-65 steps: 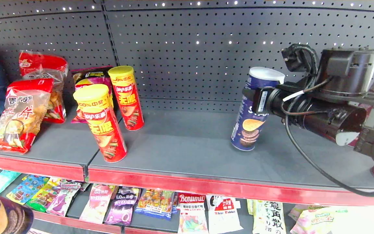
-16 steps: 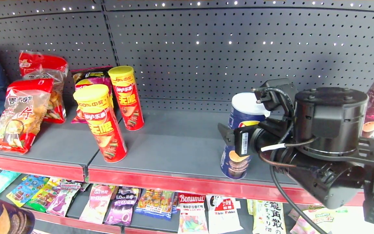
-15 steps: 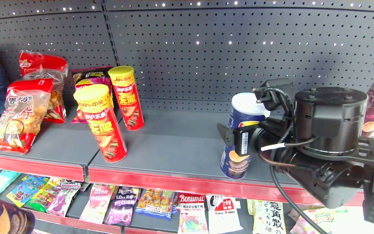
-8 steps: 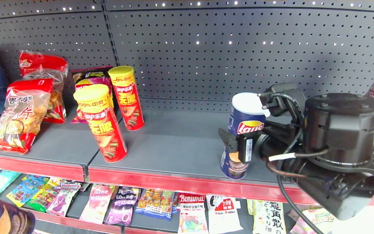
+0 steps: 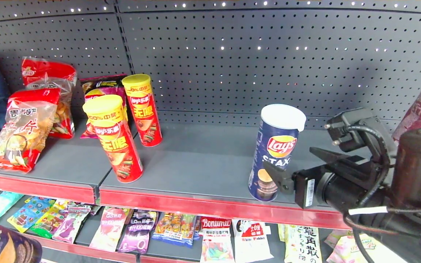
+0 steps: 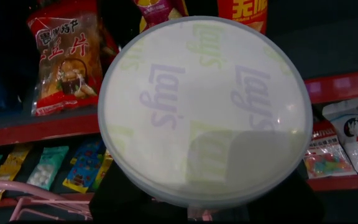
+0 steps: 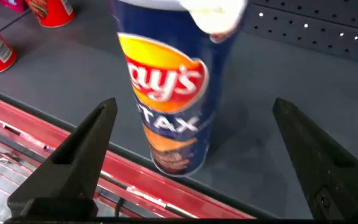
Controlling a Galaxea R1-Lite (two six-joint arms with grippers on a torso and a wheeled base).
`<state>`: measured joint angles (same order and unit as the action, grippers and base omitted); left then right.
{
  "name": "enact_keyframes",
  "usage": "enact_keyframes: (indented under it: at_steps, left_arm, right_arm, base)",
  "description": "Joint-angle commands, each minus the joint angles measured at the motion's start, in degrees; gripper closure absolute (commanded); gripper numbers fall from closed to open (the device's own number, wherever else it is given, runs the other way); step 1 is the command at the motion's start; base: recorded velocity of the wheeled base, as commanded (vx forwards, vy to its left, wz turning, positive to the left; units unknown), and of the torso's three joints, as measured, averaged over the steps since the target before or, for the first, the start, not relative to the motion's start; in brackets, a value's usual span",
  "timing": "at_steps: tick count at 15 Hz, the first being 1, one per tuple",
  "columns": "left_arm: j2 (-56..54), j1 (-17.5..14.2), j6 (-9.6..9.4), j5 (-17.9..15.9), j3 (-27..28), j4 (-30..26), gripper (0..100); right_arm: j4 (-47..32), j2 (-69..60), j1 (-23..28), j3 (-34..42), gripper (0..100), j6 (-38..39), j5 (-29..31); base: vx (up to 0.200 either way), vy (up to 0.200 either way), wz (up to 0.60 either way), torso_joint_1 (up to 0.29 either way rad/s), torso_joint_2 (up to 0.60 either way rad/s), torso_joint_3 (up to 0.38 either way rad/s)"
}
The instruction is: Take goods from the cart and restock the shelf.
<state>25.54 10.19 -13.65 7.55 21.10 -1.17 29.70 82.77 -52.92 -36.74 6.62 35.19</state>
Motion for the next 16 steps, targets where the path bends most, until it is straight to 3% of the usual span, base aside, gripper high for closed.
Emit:
enact_keyframes:
  at_steps: [1, 3, 7, 9, 13, 16]
  left_arm:
    - [0.12, 0.0, 0.03, 0.01, -0.1, 0.03, 100]
    - [0.12, 0.0, 0.03, 0.01, -0.62, 0.03, 100]
    - [0.12, 0.0, 0.03, -0.95, -0.71, 0.12, 100]
    - [0.3, 0.0, 0.03, -1.04, -0.71, 0.2, 100]
    - [0.56, 0.0, 0.03, -2.36, -0.71, 0.2, 100]
    - [1.18, 0.0, 0.03, -2.62, -0.62, 0.29, 100]
  right_arm:
    - [0.1, -4.38, 0.8, 2.73, 0, 0.15, -2.24]
    - [0.01, -7.36, 3.09, 4.57, 0, -0.47, -7.77]
    - [-0.25, -14.92, 14.51, 7.47, 0, -6.09, -27.46]
    - [-0.43, -18.09, 17.76, 10.81, 0, -7.94, -33.26]
    - [-0.78, -23.62, 19.78, 13.63, 0, -11.81, -33.26]
    - [-9.83, -30.92, 26.11, 14.24, 0, -11.89, -33.35]
  base:
    - [0.0, 0.0, 0.0, 0.0, 0.0, 0.0]
    - [0.0, 0.0, 0.0, 0.0, 0.0, 0.0]
    - [0.0, 0.0, 0.0, 0.0, 0.0, 0.0]
    - [0.0, 0.0, 0.0, 0.0, 0.0, 0.0]
    - [0.0, 0.0, 0.0, 0.0, 0.0, 0.0]
    - [0.0, 0.0, 0.0, 0.0, 0.0, 0.0]
